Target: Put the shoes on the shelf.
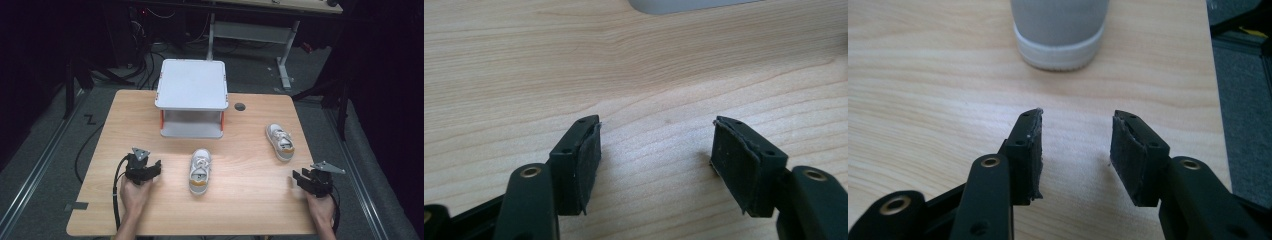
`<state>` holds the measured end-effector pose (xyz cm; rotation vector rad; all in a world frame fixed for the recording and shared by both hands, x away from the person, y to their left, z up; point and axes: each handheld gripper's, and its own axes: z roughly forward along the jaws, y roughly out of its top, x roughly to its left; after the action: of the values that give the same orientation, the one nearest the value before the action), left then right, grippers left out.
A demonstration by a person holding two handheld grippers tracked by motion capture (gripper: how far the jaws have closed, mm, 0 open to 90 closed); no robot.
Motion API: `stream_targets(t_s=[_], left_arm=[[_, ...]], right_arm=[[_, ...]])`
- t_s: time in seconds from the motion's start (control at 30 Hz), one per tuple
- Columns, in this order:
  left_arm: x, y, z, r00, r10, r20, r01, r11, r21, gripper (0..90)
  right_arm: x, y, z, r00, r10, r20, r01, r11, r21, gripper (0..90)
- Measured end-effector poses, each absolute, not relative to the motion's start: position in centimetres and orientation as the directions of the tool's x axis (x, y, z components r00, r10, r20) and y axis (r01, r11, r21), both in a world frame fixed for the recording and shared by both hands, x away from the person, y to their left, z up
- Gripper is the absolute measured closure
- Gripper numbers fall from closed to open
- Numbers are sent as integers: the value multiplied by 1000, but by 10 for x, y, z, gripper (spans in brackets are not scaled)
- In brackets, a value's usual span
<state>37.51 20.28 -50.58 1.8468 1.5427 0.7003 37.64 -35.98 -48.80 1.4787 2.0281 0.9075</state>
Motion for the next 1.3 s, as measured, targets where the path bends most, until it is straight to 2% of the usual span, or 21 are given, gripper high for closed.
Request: stream_targets(t_s=[0.33,0.5,0.67,0.83,1.07,1.17,1.3], left_arm=[[375,202,-506,186,983,2,653,-125,747,332],[375,202,-506,190,982,2,655,-129,745,323],[375,202,-506,191,982,2,655,-129,744,318],[375,202,-506,192,981,2,655,-130,744,317],[375,202,-506,192,981,2,656,-130,744,317],[375,201,-506,189,982,3,656,-128,743,316],[375,201,-506,188,982,3,657,-128,743,315]], right_arm=[[383,-348,-446,-377,926,2,528,213,822,601],[396,-336,-430,-417,909,-6,515,241,823,609],[413,-322,-418,-431,900,-68,511,306,804,611],[431,-308,-415,-442,889,-119,536,368,759,616],[456,-298,-427,-443,891,-104,609,384,694,637],[468,-291,-436,-446,886,-125,645,415,642,662],[474,-288,-444,-440,888,-135,663,422,619,687]])
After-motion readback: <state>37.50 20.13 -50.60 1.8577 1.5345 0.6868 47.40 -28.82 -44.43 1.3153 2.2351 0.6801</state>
